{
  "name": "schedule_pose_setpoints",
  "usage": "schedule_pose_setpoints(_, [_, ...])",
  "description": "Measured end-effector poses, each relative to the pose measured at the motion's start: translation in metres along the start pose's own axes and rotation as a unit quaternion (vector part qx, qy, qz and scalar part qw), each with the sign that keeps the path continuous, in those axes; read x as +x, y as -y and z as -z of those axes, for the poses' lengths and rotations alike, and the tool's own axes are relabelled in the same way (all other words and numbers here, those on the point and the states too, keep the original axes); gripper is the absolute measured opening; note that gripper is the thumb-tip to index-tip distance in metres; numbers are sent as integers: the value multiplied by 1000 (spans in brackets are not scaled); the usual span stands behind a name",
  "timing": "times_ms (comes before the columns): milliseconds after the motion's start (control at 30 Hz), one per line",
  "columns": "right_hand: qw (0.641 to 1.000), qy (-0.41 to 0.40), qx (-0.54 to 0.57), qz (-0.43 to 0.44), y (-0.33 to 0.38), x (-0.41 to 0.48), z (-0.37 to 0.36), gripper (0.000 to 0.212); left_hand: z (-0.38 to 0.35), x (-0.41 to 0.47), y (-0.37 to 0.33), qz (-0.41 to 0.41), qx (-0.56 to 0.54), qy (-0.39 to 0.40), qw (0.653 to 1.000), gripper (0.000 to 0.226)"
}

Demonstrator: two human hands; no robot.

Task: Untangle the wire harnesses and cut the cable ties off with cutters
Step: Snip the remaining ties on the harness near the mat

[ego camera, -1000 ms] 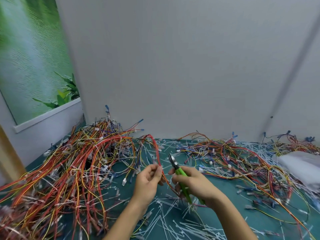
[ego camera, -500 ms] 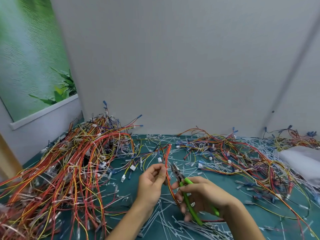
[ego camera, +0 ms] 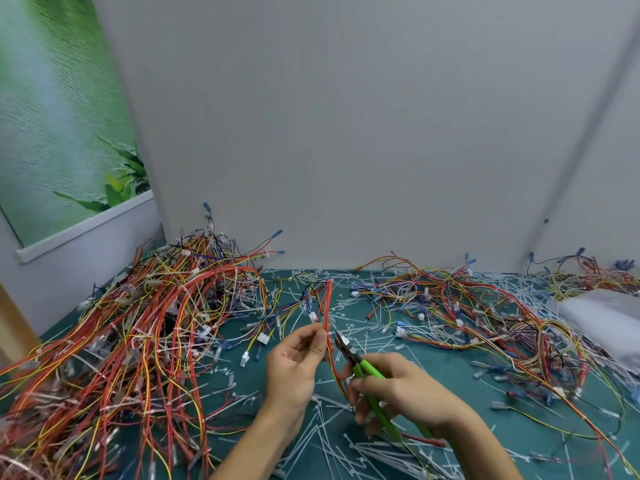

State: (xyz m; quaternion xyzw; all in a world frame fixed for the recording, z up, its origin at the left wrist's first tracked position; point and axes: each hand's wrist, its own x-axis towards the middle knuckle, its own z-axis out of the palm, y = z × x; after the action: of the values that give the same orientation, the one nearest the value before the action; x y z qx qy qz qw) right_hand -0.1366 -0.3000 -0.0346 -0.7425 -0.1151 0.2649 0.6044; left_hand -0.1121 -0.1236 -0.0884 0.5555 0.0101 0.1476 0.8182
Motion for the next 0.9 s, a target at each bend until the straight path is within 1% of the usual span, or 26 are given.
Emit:
schedule_pose_setpoints(133, [1000, -16, -13, 15, -2, 3, -6, 15, -2, -1, 0, -8, 1, -5, 1000, 11])
schedule_pose_setpoints(333, [997, -37, -36, 49, -7, 10, -15, 12, 0, 2, 2, -33, 26, -19, 999, 19])
schedule_pose_setpoints(500, [999, -35, -14, 36, -7, 12, -23, 13, 2, 3, 6, -30, 72, -13, 997, 26])
schedule_pose_setpoints(633, [999, -42, 8, 27, -7, 12, -30, 18, 1, 1, 8, -32, 97, 5, 995, 25])
schedule_pose_setpoints(700, [999, -46, 12, 23, -7, 12, -30, 16, 1, 0, 9, -38, 107, 14, 993, 23])
schedule_pose_setpoints(767, [999, -50, 8, 21, -6, 13, -29, 13, 0, 0, 11, -38, 113, 20, 993, 22])
schedule_pose_setpoints(900, [996, -81, -21, 34, -11, 16, -30, 22, 2, 0, 12, -34, 123, 22, 992, 20])
